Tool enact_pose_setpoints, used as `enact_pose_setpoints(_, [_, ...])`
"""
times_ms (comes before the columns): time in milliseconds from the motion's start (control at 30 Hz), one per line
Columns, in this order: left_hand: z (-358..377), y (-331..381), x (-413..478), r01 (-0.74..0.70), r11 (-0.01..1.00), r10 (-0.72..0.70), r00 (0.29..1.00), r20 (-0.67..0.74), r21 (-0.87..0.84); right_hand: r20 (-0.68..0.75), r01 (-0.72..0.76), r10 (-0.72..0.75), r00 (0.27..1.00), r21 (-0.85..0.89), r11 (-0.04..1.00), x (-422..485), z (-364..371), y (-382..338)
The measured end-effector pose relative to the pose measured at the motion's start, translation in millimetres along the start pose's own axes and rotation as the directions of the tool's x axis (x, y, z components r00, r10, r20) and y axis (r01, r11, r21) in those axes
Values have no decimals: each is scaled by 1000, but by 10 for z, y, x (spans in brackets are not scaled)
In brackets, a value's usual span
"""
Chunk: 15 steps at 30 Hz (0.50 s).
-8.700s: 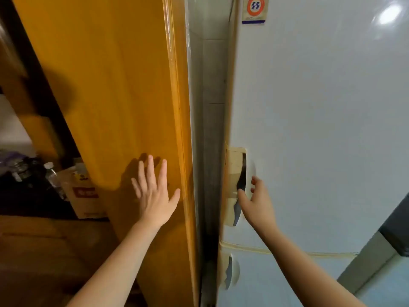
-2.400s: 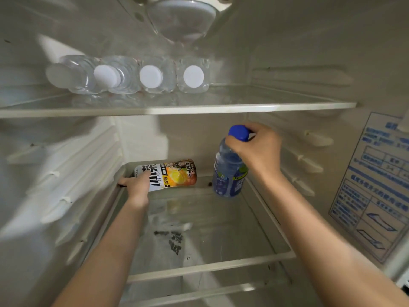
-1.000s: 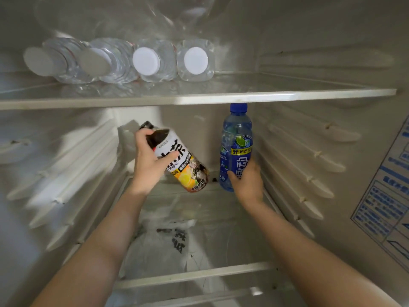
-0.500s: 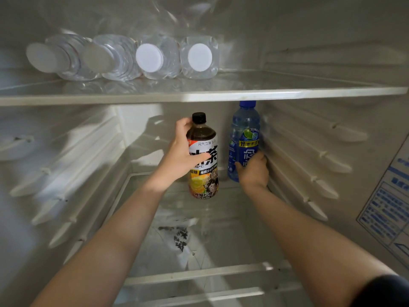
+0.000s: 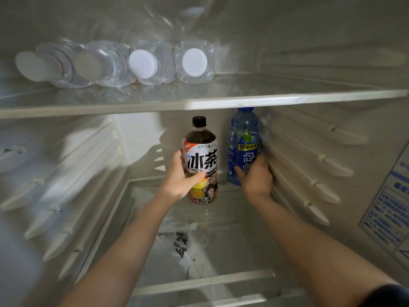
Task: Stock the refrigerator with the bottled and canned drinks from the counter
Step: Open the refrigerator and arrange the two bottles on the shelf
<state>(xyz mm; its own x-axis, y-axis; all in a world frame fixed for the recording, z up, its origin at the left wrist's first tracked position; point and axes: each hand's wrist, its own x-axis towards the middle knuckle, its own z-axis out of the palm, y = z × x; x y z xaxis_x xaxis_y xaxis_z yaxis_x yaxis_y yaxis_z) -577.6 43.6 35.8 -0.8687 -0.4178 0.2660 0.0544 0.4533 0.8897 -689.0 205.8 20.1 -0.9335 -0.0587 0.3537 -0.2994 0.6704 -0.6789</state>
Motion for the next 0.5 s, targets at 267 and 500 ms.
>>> enact_pose_setpoints(267, [119,33,-31,-52,998,50,997,57,30,-22,-74,97,995,486,871,-248,-183,14])
enact_pose_setpoints(500, [632,218,-43,-90,996,90,996,21,-21,-100,18,58,993,629,777,-653,-329,102])
